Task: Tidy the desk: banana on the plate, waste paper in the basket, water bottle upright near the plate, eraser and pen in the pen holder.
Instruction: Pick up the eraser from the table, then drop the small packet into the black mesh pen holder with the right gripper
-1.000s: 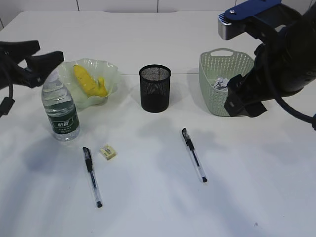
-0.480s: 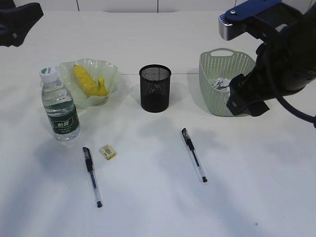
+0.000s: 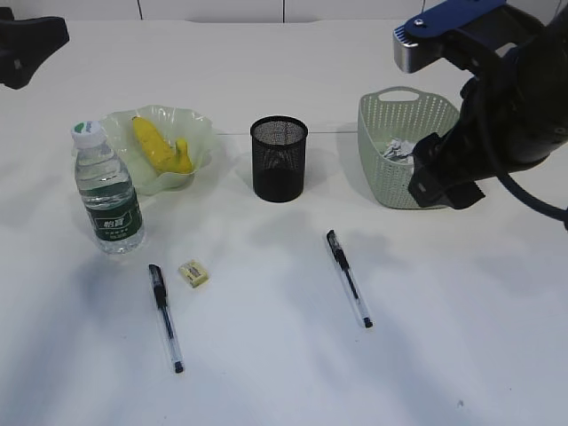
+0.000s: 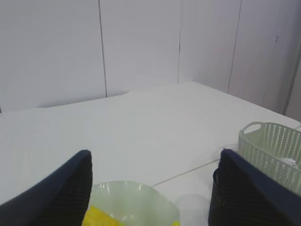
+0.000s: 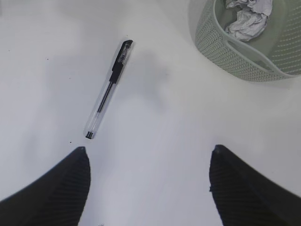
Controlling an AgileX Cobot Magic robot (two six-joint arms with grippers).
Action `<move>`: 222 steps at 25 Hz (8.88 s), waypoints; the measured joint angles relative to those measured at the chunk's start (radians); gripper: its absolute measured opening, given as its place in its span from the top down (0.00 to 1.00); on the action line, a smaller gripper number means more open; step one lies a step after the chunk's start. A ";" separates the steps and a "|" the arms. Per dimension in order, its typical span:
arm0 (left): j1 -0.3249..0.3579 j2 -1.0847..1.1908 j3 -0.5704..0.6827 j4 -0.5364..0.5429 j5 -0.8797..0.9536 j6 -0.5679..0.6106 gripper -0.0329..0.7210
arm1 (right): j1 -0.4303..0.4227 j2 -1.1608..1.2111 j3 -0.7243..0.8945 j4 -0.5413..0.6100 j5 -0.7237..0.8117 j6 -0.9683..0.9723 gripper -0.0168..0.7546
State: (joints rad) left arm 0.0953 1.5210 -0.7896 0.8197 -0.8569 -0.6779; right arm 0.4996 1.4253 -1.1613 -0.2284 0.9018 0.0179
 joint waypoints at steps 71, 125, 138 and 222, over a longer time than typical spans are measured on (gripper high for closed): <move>-0.125 -0.202 -0.099 -0.944 1.765 0.712 0.24 | 0.000 0.153 -0.215 0.158 0.085 -0.033 0.27; -0.125 -0.202 -0.099 -0.964 1.753 0.719 0.37 | 0.200 1.024 -0.952 0.340 0.159 -0.006 0.28; -0.125 -0.202 -0.099 -0.967 1.753 0.719 0.37 | 0.231 1.051 -0.969 0.284 0.133 0.020 0.31; -0.125 -0.202 -0.099 -0.982 1.733 0.719 0.43 | -0.048 0.835 -1.021 0.198 0.029 -0.005 0.69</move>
State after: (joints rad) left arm -0.0300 1.3187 -0.8883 -0.1628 0.8764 0.0406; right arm 0.4519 2.2606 -2.1827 -0.0305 0.9310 0.0134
